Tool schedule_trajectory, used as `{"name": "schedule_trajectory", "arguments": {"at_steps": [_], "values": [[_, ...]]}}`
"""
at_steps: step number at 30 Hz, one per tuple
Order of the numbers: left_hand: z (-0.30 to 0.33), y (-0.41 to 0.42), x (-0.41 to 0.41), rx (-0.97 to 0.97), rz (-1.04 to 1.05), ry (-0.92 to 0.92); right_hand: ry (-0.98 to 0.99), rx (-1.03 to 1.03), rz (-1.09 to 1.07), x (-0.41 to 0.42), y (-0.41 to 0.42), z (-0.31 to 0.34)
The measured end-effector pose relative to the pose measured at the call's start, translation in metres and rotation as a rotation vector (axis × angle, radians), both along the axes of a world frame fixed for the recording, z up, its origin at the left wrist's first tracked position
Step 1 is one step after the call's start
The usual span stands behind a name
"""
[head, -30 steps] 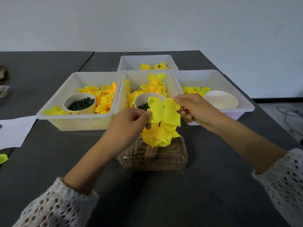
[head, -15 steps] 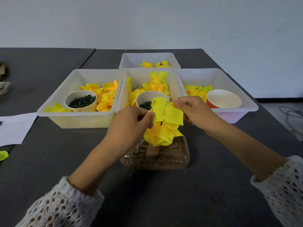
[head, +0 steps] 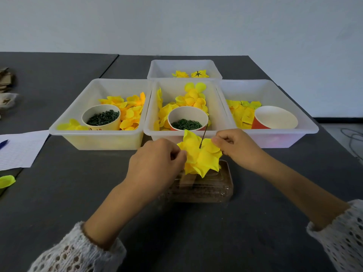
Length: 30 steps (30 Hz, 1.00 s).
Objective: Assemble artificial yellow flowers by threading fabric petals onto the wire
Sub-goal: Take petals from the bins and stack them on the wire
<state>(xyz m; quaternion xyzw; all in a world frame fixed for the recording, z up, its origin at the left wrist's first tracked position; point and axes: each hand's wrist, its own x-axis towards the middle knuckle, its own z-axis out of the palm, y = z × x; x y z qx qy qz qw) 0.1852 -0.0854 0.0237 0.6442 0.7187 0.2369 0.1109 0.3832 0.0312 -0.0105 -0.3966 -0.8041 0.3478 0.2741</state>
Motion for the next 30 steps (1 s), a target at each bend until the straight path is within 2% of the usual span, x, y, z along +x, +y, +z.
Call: {"name": "schedule_trajectory", "arguments": {"at_steps": [10, 13, 15, 17, 18, 20, 22, 24, 26, 30], "values": [[0.002, -0.005, -0.002, -0.034, 0.046, 0.095, 0.034, 0.057, -0.035, 0.002, -0.006, -0.003], [0.012, -0.013, -0.006, 0.17, 0.125, 0.1, 0.077, -0.001, -0.164, 0.011, 0.008, 0.012], [0.019, -0.017, -0.006, 0.354, 0.025, 0.063, 0.154, 0.01, -0.32, 0.023, 0.028, 0.033], [0.022, -0.018, -0.004, 0.428, -0.151, 0.069, 0.183, 0.122, -0.451, 0.041, 0.052, 0.055], [0.022, -0.017, -0.002, 0.4, -0.229, 0.095, 0.138, 0.187, -0.507, 0.052, 0.065, 0.064], [0.02, -0.017, 0.002, 0.28, -0.333, 0.167, -0.13, 0.257, -0.595, 0.074, 0.093, 0.072], [0.015, -0.017, 0.006, 0.158, -0.384, 0.233, -0.504, 0.151, -0.616, 0.089, 0.124, 0.067], [0.005, -0.014, 0.007, 0.081, -0.422, 0.322, -0.824, -0.003, -0.54, 0.093, 0.145, 0.053], [-0.005, -0.011, 0.005, 0.051, -0.457, 0.381, -0.987, -0.067, -0.433, 0.09, 0.155, 0.038], [-0.019, -0.008, -0.004, 0.057, -0.508, 0.361, -1.11, -0.069, -0.334, 0.086, 0.168, 0.018]]}}
